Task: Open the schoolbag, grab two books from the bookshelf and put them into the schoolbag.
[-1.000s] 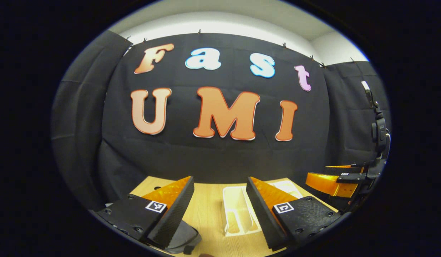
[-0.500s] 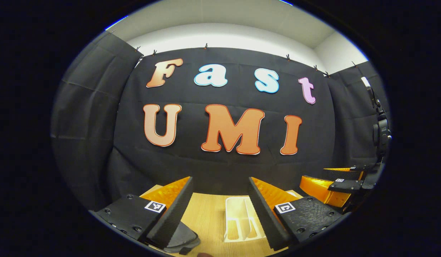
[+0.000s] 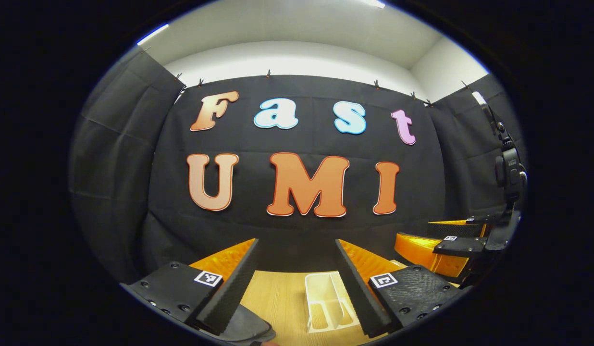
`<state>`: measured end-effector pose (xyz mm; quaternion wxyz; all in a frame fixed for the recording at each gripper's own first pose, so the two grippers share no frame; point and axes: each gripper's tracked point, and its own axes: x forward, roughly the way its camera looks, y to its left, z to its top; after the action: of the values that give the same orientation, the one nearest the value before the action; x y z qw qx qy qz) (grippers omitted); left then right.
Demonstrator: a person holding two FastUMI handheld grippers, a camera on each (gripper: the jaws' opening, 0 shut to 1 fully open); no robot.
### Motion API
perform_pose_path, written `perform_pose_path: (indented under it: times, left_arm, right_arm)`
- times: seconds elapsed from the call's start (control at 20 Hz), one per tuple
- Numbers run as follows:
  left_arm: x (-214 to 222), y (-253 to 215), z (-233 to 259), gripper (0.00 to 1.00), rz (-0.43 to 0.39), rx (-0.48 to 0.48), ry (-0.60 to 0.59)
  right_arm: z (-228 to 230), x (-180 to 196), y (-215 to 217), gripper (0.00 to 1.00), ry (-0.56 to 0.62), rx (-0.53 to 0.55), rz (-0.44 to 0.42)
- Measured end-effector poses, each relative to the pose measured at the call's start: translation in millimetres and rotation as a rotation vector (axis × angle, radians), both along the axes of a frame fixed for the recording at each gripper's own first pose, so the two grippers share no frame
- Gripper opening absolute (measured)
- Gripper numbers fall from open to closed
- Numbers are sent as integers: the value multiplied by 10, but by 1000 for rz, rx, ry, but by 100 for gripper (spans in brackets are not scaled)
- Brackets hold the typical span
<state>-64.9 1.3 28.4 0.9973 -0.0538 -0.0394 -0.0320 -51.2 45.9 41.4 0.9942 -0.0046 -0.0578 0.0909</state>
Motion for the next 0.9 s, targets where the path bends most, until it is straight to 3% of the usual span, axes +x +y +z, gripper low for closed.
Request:
perform_pose_path:
  times: [0.5,0.9]
  left_arm:
    - [12,-17,-101,96,12,70,-40]
    - [43,-28,-209,96,4,28,-7]
  right_arm:
    - [-182,76,47,97,-23,-58,-1]
    - [-253,71,31,97,-9,-34,11]
